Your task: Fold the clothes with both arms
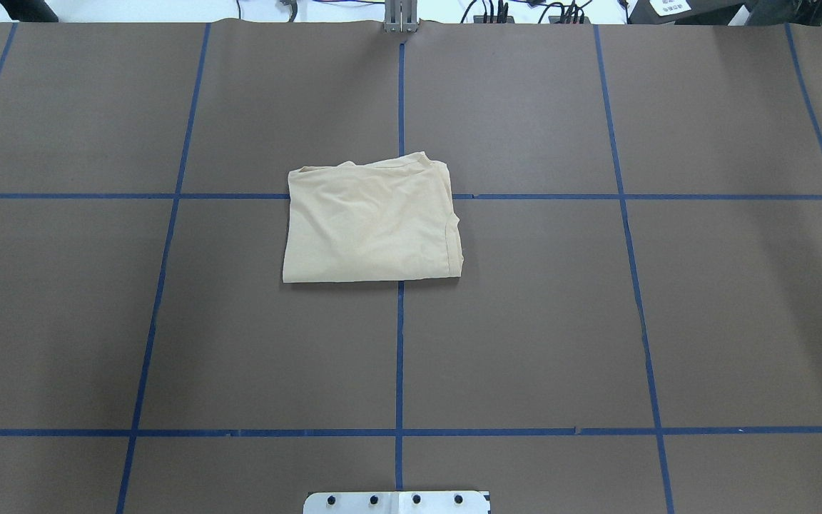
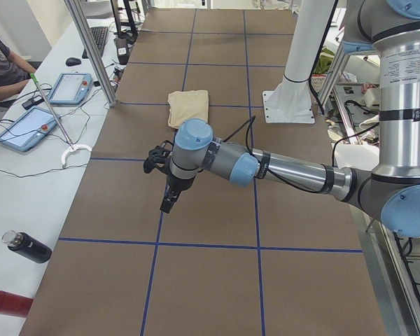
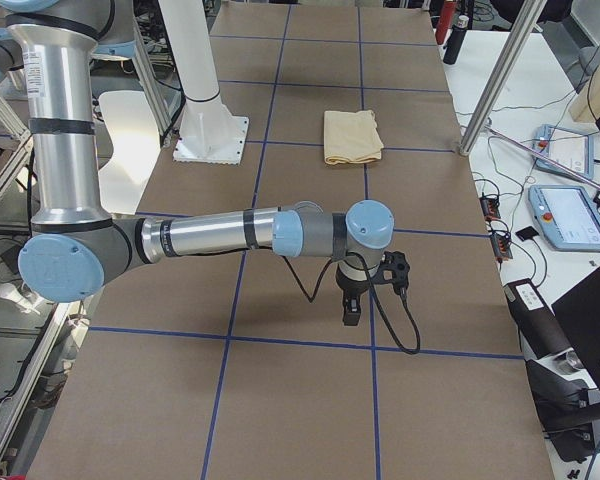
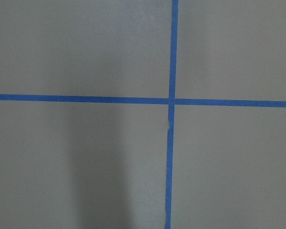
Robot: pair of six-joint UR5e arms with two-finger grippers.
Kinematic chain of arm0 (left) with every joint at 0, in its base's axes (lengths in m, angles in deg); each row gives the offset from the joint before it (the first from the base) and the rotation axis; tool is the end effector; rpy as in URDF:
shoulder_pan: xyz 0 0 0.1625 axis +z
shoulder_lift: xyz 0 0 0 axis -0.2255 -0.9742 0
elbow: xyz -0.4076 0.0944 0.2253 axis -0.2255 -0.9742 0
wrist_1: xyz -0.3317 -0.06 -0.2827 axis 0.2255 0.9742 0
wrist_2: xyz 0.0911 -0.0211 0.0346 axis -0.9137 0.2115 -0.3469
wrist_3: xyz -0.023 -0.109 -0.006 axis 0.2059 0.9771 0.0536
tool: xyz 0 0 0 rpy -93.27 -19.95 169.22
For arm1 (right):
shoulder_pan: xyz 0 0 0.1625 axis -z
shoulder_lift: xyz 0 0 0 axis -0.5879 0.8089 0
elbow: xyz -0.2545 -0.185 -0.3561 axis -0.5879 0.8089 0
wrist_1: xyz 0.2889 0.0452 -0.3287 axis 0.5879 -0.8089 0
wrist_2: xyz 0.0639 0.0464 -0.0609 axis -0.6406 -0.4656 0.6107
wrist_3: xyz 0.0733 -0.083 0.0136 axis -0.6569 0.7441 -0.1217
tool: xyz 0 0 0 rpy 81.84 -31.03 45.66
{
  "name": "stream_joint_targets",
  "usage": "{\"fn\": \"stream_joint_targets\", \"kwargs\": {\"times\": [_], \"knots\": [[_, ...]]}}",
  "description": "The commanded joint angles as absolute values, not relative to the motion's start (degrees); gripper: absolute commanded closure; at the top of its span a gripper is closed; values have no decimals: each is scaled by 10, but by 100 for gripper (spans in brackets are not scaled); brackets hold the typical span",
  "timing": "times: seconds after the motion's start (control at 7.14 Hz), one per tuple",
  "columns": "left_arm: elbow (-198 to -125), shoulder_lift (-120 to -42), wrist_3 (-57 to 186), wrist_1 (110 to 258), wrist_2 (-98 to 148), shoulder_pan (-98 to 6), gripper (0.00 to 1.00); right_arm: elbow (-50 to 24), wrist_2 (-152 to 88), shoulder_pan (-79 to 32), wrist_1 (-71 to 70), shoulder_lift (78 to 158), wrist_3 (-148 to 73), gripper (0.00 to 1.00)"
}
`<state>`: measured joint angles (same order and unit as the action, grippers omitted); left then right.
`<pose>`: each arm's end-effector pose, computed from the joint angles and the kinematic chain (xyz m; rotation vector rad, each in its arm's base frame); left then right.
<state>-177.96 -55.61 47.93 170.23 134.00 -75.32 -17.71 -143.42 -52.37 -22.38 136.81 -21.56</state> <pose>-0.0464 -0.4876 0.5916 0.3936 0.7008 0.2020 0.0401 -0.5304 0.6479 -0.0019 -0.7783 -0.0193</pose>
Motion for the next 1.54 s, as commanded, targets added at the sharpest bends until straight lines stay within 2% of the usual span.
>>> {"fn": "stream_joint_targets", "kwargs": {"times": [0.0,1.4], "knots": [[-1754,-549,479,1700,1340,-754,0,-176,-1434,-524,-223,1368,-217,0],[-1758,-551,479,1705,1341,-754,0,-176,-1438,-524,-223,1374,-217,0]]}}
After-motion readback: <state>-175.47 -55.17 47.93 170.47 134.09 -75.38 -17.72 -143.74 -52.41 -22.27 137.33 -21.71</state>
